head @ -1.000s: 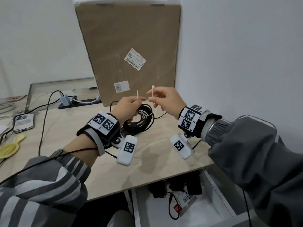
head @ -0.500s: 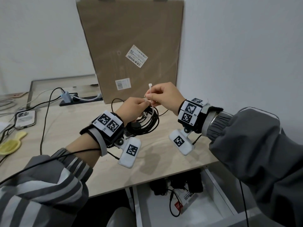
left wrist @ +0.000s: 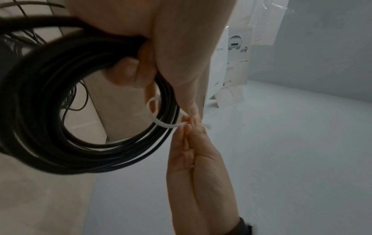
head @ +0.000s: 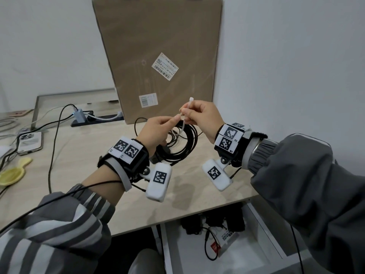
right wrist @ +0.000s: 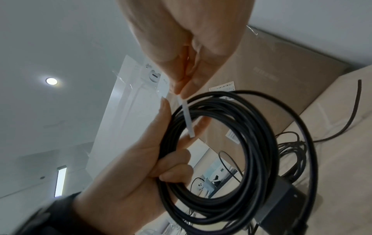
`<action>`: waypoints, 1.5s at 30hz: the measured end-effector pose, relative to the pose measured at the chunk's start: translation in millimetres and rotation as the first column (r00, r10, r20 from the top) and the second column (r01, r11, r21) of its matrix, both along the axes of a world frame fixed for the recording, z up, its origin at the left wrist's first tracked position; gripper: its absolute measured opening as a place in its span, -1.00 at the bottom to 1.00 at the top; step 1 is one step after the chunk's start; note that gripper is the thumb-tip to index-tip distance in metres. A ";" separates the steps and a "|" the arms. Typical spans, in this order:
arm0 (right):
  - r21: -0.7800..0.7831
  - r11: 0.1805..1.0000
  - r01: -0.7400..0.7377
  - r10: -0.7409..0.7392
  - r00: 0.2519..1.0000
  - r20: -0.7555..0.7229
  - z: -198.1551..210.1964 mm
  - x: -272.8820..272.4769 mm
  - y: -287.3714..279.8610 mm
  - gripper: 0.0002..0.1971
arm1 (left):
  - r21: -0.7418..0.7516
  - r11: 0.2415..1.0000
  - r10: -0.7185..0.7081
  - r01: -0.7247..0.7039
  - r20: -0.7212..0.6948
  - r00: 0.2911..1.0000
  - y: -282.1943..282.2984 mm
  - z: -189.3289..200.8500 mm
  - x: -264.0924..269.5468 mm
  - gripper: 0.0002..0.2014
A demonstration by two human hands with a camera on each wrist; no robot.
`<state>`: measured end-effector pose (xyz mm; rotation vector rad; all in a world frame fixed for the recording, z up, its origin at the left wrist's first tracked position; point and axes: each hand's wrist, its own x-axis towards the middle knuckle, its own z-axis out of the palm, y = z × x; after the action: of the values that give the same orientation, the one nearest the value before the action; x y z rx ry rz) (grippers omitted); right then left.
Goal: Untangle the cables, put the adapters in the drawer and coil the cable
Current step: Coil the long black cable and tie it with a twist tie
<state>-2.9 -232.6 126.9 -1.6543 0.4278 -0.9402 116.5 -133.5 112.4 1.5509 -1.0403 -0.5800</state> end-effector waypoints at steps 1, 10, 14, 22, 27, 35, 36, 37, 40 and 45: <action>0.025 1.000 0.012 -0.013 1.000 0.021 0.3 0.1 0.2 -0.91 | -0.012 1.000 0.020 -0.020 -0.023 1.000 0.3 -0.4 1.1 -0.73; 0.051 0.996 -0.074 0.078 0.994 -0.083 0.0 1.3 4.2 -0.92 | -0.067 0.997 0.031 -0.041 -0.142 0.989 4.8 0.6 3.6 -0.83; 0.050 0.994 -0.099 0.104 0.990 -0.092 1.6 1.5 2.6 -0.87 | -0.054 0.998 0.018 -0.028 -0.177 0.984 4.4 1.0 6.0 -0.86; -0.147 0.980 -0.138 0.106 0.973 -0.205 6.4 1.8 0.3 -0.86 | 0.044 0.996 -0.069 0.073 -0.093 0.993 5.1 2.0 13.3 -0.83; -0.163 0.976 -0.142 0.109 0.974 -0.199 7.0 2.9 -0.8 -0.87 | 0.056 0.997 -0.037 0.050 -0.220 0.975 4.0 -0.8 14.1 -0.82; 0.045 0.998 -0.043 0.047 0.995 -0.090 -2.0 6.9 -3.1 -0.88 | -0.077 0.992 0.065 -0.099 -0.354 0.933 -3.2 -5.5 17.8 -0.84; 0.102 0.994 -0.032 0.040 0.996 -0.075 -2.5 7.0 -3.7 -0.84 | -0.095 0.987 0.085 -0.129 -0.370 0.925 -3.4 -5.8 19.1 -0.81; 0.139 0.990 -0.003 0.012 0.998 -0.064 -3.3 7.3 -5.1 -0.82 | -0.112 0.980 0.109 -0.164 -0.391 0.914 -3.6 -6.0 20.5 -0.77; 0.147 0.980 0.131 -0.124 0.991 -0.059 -5.1 5.3 -12.3 -0.75 | -0.167 0.962 0.116 -0.216 -0.468 0.876 -1.1 -4.7 25.8 -0.69; 0.382 0.923 -0.036 -0.014 0.992 0.127 -9.3 1.2 -11.3 -0.71 | -0.214 0.951 0.073 -0.225 -0.552 0.831 5.2 0.3 32.4 -0.72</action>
<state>-1.8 -243.9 117.5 -1.2314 0.4816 -0.8831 149.0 -128.3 112.7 1.1152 -0.5291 -0.6811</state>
